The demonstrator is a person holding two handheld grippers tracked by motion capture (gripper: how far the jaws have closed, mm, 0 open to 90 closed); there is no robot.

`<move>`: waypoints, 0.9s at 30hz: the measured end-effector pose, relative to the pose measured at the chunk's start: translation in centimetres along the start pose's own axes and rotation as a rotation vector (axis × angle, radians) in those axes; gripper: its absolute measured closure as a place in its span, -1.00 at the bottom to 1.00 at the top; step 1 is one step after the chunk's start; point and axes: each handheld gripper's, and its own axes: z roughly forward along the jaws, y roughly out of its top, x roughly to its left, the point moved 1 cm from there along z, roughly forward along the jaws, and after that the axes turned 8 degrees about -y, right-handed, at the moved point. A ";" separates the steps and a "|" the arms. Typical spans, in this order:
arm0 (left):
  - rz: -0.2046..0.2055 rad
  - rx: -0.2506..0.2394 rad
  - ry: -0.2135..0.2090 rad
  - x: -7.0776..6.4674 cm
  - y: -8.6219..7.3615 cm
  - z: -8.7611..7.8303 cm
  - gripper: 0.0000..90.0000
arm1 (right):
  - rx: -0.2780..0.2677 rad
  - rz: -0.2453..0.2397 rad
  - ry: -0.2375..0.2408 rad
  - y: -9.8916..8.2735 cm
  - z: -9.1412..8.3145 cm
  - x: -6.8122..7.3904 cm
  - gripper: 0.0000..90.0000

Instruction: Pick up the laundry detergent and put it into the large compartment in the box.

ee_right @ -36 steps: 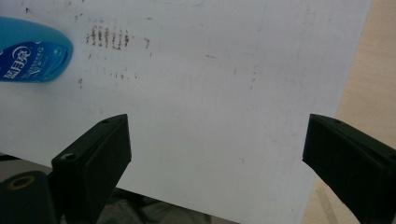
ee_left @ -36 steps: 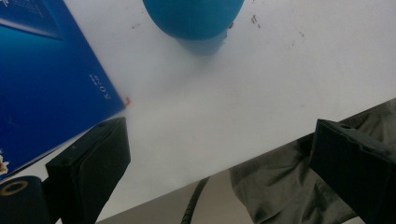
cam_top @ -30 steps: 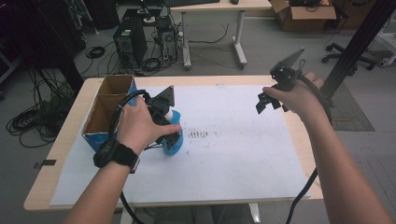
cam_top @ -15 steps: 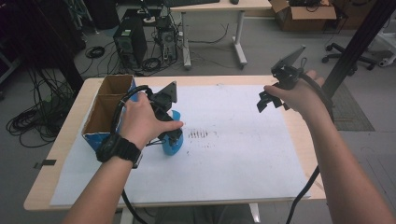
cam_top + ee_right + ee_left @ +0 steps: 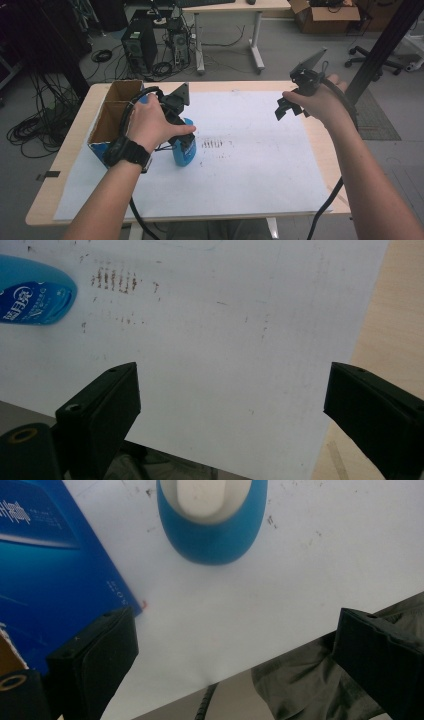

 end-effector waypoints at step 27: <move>0.016 0.024 -0.002 1.3 4.9 1.7 -0.90 | -0.004 -0.029 -0.009 0.7 0.5 -0.3 -0.82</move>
